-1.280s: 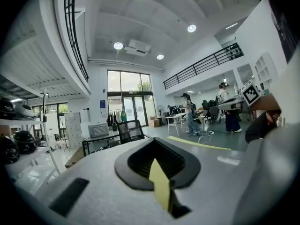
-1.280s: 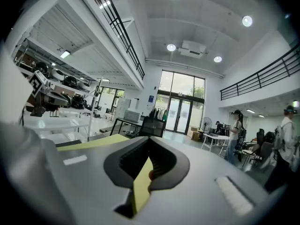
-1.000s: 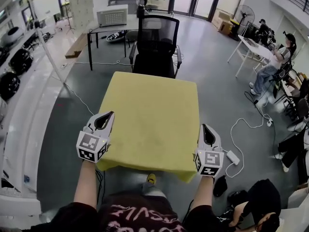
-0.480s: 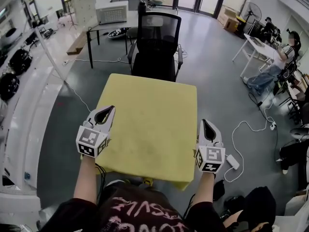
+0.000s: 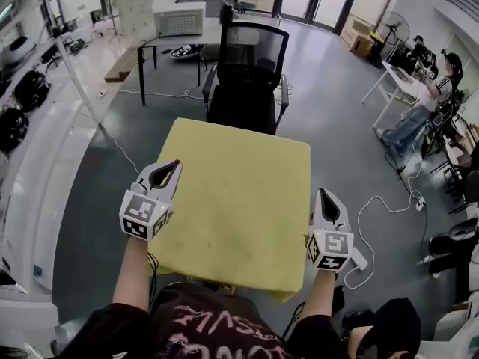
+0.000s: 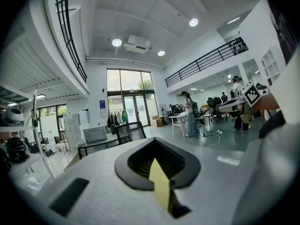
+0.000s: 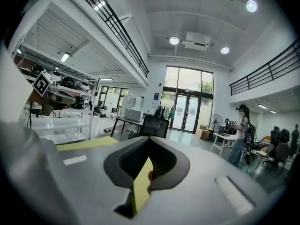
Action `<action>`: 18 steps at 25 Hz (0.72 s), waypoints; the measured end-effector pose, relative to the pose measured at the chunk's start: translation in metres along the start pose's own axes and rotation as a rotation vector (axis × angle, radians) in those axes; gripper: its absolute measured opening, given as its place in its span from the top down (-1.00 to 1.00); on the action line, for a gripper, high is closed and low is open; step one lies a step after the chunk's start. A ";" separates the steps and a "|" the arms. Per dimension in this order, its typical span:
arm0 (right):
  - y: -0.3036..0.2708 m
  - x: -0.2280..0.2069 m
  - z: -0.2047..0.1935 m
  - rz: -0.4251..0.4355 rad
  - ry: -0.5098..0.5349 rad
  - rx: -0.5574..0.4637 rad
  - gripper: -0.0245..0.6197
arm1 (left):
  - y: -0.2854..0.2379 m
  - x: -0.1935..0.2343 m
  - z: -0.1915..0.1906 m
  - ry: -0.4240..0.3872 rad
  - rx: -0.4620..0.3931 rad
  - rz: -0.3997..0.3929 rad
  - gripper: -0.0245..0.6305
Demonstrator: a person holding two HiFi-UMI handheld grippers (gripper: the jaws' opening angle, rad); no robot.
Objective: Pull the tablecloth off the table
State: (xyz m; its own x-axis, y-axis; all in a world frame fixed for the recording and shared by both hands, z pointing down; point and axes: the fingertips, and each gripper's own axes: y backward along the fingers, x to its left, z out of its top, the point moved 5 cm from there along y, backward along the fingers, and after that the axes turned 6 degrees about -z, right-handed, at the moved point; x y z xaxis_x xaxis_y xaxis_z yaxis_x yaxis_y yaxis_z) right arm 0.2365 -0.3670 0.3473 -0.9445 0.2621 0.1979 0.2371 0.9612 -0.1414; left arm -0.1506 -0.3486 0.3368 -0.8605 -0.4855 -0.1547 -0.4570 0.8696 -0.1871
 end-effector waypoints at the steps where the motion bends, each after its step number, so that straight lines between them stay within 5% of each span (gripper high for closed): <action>1: -0.002 0.002 0.002 -0.004 0.002 -0.001 0.89 | -0.001 0.005 -0.001 -0.001 -0.002 -0.004 0.90; 11: -0.020 0.018 0.006 -0.008 0.016 0.007 0.88 | -0.008 0.033 -0.013 0.007 -0.002 -0.030 0.90; 18: -0.024 0.023 0.010 0.021 0.031 0.001 0.73 | -0.008 0.043 -0.012 0.012 -0.013 -0.035 0.67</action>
State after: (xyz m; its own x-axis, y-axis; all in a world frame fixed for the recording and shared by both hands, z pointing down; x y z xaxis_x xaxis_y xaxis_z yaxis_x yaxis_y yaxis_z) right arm 0.2067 -0.3853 0.3453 -0.9319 0.2845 0.2251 0.2561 0.9554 -0.1472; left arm -0.1871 -0.3751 0.3436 -0.8467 -0.5143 -0.1365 -0.4895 0.8534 -0.1794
